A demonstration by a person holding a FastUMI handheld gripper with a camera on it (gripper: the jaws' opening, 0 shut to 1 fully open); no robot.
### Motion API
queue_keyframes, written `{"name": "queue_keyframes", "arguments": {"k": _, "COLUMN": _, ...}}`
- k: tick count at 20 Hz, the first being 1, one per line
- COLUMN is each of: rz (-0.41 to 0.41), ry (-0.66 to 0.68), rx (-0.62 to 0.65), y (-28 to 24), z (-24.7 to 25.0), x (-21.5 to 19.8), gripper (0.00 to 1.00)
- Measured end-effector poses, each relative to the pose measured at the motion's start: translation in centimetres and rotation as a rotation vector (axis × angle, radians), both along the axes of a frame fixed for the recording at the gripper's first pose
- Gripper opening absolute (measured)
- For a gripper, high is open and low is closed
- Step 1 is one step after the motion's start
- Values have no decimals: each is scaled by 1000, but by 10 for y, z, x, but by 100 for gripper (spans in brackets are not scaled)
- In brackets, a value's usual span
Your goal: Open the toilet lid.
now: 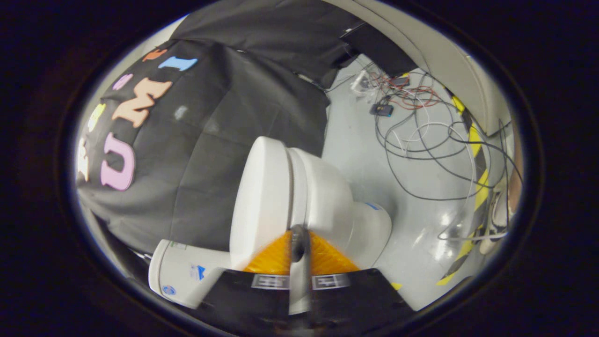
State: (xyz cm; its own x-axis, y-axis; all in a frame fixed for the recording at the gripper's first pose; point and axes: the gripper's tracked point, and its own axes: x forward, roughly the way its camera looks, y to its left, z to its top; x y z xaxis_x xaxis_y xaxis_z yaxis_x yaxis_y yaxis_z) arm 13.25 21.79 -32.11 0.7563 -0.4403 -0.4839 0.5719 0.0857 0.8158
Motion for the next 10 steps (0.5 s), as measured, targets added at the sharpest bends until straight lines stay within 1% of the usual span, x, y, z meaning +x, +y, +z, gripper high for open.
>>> {"name": "queue_keyframes", "arguments": {"k": 1, "rz": -7, "ry": -11, "rx": 11, "y": -2, "z": -4, "x": 6, "gripper": 6}}
{"name": "queue_keyframes", "arguments": {"k": 2, "rz": -12, "ry": -20, "rx": 10, "y": -3, "z": -2, "x": 9, "gripper": 6}}
{"name": "queue_keyframes", "arguments": {"k": 7, "rz": 20, "ry": -1, "rx": -14, "y": 0, "z": -1, "x": 11, "gripper": 6}}
{"name": "queue_keyframes", "arguments": {"k": 10, "rz": 31, "ry": 2, "rx": -55, "y": 2, "z": 7, "x": 11, "gripper": 6}}
